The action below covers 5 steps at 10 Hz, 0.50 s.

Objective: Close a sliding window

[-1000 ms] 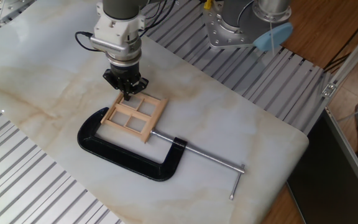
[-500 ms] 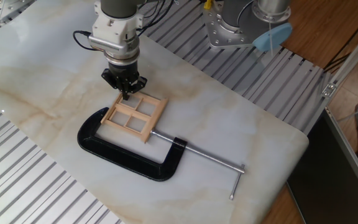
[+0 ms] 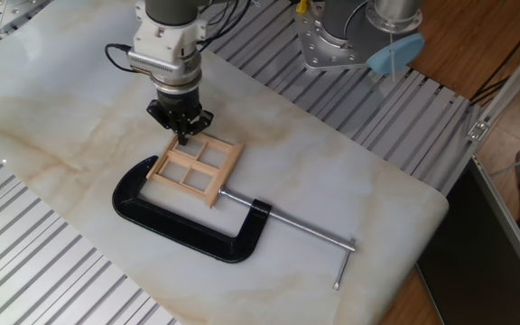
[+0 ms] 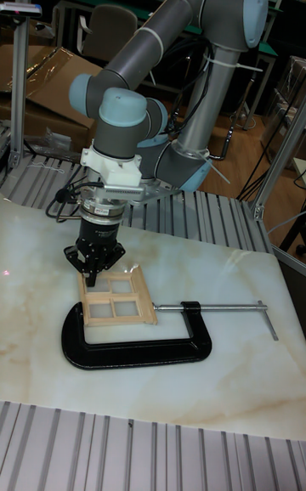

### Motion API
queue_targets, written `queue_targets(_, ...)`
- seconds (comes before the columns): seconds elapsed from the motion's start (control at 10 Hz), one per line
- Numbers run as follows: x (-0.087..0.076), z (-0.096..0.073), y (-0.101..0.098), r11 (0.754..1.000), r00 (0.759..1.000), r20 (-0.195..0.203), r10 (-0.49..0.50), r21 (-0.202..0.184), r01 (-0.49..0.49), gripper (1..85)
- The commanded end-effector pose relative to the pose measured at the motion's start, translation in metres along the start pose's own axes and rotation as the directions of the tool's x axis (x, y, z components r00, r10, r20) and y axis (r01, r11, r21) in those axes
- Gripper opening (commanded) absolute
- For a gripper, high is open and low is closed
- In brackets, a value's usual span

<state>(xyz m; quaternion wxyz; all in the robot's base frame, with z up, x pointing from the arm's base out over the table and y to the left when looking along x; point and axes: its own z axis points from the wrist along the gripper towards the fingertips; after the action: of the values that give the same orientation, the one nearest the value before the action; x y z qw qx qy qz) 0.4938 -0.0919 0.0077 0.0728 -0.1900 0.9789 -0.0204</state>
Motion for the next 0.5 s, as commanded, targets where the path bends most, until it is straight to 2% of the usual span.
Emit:
queue_targets(0.0, -0.0058, -0.0032, 0.019, 0.994, 0.996, 0.009, 0.09, -0.066, -0.089, 0.7)
queue_targets(0.4, -0.0087, -0.0085, 0.0272, 0.985, 0.989, 0.011, 0.15, -0.09, -0.148, 0.7)
